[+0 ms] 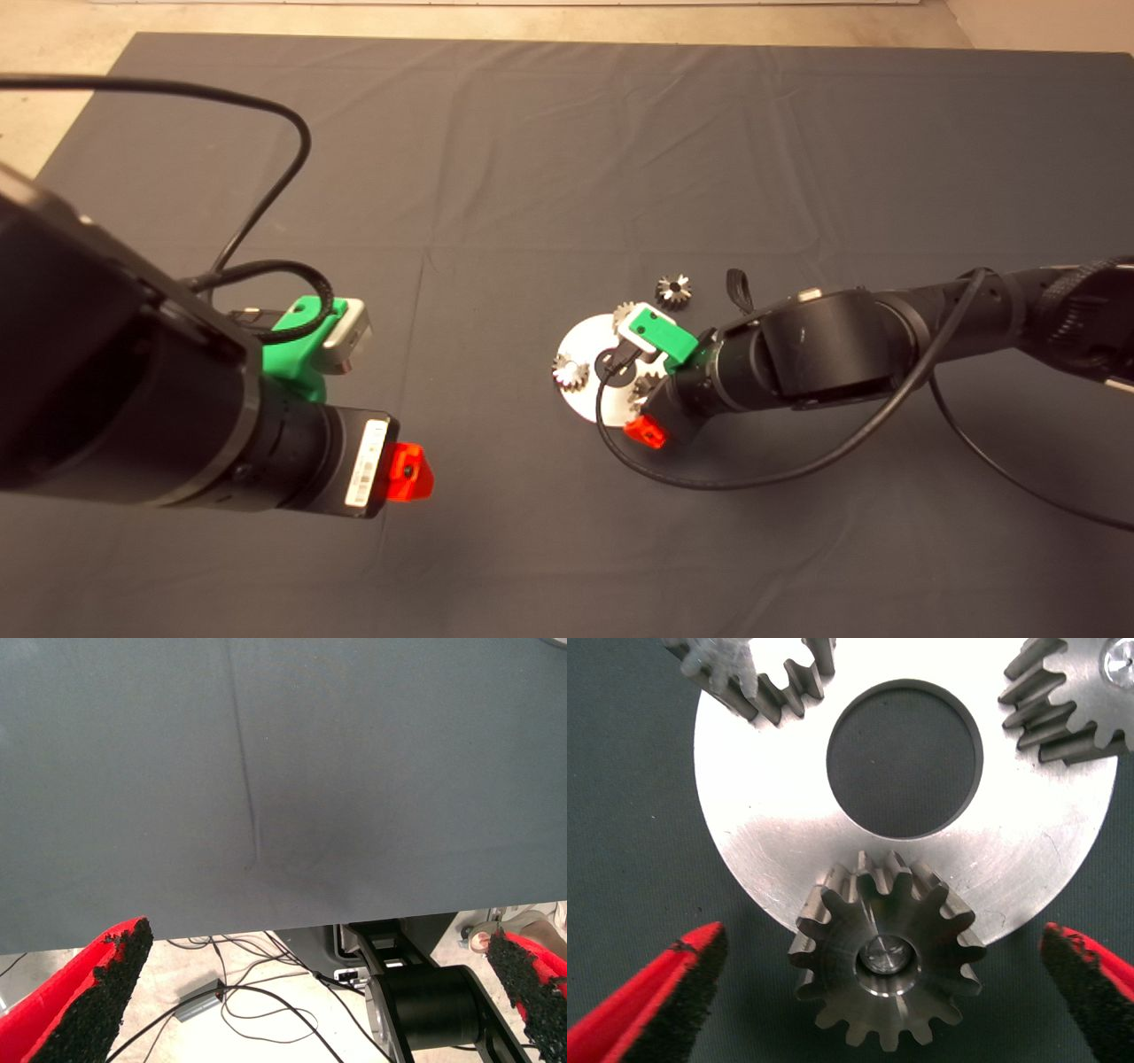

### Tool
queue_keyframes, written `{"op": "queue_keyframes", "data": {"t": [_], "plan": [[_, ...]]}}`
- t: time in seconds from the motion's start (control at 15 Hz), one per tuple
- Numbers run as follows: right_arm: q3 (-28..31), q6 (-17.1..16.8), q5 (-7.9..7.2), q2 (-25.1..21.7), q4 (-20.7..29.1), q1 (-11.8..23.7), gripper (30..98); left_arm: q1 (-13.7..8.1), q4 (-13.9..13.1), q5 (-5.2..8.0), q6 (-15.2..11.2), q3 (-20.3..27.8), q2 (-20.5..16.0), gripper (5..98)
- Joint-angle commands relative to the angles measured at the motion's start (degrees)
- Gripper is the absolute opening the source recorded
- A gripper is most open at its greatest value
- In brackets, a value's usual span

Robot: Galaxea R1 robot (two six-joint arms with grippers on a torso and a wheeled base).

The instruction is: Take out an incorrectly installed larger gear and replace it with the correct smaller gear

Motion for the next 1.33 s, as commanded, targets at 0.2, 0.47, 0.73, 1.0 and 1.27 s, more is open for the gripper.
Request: {"op": "queue_keyframes", "data": {"t": [0.2,0.47,0.73,1.0,1.27], "plan": [[-0.49,-0.08,0.19,1.22,-1.76,-0.10,90.2,-1.23,-0.63,7.57,0.07,0.78,0.08,97.8],[-0.23,-0.25,0.10,0.88,-1.68,-0.54,85.6,-1.23,-0.54,7.57,0.07,0.78,0.08,97.8],[-0.37,-0.34,0.10,0.51,-1.76,-0.72,80.9,-1.23,-0.45,7.57,0.07,0.78,0.08,97.8],[-1.46,-0.16,0.10,0.51,-1.76,-0.81,76.0,-1.23,-0.45,7.57,0.07,0.78,0.17,97.8],[-1.37,-0.16,0.10,0.95,-1.76,-0.88,70.7,-1.23,-0.36,7.57,0.07,0.78,0.17,97.8]]}}
